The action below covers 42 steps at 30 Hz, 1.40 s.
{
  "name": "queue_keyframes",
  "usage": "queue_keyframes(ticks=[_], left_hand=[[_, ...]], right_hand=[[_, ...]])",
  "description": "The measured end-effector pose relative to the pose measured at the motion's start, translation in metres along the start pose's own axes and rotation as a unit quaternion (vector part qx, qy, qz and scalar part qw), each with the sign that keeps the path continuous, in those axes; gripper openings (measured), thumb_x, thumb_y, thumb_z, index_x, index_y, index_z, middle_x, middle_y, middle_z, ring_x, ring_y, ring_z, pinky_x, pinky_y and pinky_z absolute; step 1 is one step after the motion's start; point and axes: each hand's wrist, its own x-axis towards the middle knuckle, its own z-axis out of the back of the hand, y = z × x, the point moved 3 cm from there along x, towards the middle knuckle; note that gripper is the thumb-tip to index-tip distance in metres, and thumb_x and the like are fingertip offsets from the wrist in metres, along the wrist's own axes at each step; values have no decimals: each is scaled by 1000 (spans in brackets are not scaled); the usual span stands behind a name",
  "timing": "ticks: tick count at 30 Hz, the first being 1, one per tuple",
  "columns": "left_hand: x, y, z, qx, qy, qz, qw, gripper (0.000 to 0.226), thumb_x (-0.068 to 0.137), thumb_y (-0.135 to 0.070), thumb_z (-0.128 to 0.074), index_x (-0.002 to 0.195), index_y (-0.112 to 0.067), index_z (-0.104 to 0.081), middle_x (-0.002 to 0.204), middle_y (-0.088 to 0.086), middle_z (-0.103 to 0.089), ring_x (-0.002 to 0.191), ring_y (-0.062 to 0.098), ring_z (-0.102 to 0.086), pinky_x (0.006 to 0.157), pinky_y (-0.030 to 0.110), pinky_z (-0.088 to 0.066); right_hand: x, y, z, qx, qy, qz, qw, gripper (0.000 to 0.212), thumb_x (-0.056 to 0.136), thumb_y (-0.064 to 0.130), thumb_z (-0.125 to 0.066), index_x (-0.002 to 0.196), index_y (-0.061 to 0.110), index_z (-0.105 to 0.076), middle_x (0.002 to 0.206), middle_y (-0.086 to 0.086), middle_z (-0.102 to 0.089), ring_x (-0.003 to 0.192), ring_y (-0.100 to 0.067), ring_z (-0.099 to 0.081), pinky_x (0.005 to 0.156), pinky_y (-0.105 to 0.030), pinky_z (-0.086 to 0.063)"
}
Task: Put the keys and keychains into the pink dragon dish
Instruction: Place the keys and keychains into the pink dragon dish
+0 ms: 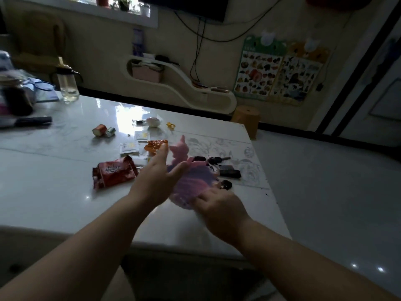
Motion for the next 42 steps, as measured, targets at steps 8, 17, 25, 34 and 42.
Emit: queue_keyframes(ticks=[8, 17, 25, 34, 42], left_hand=[[-24, 36, 28, 39, 6, 61, 997, 47, 87, -11, -53, 132, -23, -48, 114, 10, -64, 93, 23, -62, 72, 41, -56], [-11, 80, 22, 34, 1, 111, 993, 65, 75, 11, -44, 129, -26, -52, 120, 8, -61, 93, 23, -59, 68, 35, -54], [10, 92, 24, 40, 8, 93, 995, 60, 80, 9, -43, 129, -25, -52, 120, 7, -62, 96, 22, -59, 81, 44, -53], [48, 91, 13, 44, 46, 81, 995, 59, 82, 9, -42, 129, -26, -51, 124, 8, -58, 87, 15, -57, 63, 27, -50], [77, 88, 3, 83, 96, 58, 990, 60, 82, 8, -47, 129, -28, -50, 119, 8, -58, 82, 14, -57, 56, 24, -49]], right_hand=[[7, 51, -10, 27, 3, 30, 999, 29, 88, 17, -38, 104, 16, -61, 90, -9, -68, 76, -29, -62, 60, -37, -51], [28, 68, -34, 26, 7, 32, 999, 42, 91, 30, -23, 115, 16, -54, 95, -15, -66, 82, -30, -62, 73, -41, -50], [44, 65, -43, -30, 18, 2, 999, 18, 80, 31, -58, 95, 25, -66, 72, -1, -67, 62, -20, -61, 51, -27, -46], [60, 40, -46, -32, -17, -42, 998, 27, 80, 25, -63, 106, 26, -67, 69, -2, -68, 58, -23, -63, 46, -27, -47], [63, 26, -50, -14, -32, -36, 999, 30, 76, 27, -69, 106, 22, -68, 69, -6, -68, 58, -28, -64, 44, -28, -46]])
